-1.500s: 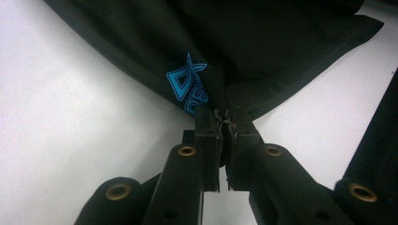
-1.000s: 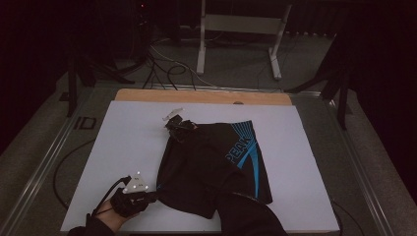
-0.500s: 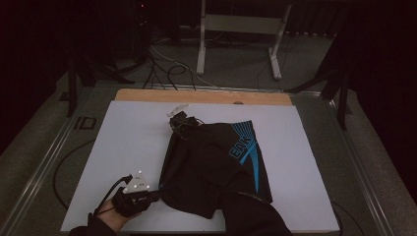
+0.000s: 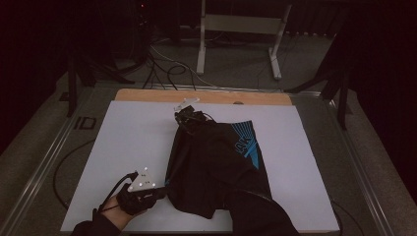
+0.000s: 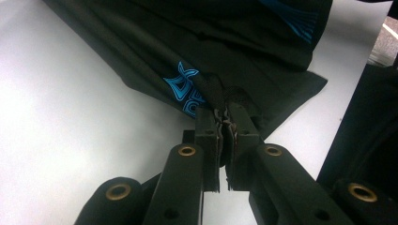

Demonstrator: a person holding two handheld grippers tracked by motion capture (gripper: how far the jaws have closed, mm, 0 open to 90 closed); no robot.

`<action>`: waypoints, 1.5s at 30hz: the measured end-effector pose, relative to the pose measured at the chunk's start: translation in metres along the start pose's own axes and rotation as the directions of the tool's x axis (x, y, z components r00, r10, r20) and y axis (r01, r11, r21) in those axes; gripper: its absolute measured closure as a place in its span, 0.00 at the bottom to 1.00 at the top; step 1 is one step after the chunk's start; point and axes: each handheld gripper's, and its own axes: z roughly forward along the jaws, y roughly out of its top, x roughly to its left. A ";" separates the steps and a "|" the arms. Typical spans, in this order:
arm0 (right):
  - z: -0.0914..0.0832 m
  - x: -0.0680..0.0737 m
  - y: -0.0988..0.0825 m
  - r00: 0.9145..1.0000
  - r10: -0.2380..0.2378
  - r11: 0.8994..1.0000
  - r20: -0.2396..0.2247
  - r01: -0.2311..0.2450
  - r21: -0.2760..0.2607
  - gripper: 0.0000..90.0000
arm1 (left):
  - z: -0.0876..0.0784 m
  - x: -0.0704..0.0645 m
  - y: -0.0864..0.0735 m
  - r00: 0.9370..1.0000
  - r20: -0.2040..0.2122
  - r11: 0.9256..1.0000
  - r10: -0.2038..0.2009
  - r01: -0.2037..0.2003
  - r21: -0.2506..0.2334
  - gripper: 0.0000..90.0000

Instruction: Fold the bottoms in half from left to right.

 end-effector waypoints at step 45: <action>-0.076 -0.045 -0.014 0.993 0.067 0.996 0.101 -0.060 -0.073 0.99 | 0.018 -0.029 0.066 0.989 0.062 0.990 0.136 -0.134 -0.044 0.95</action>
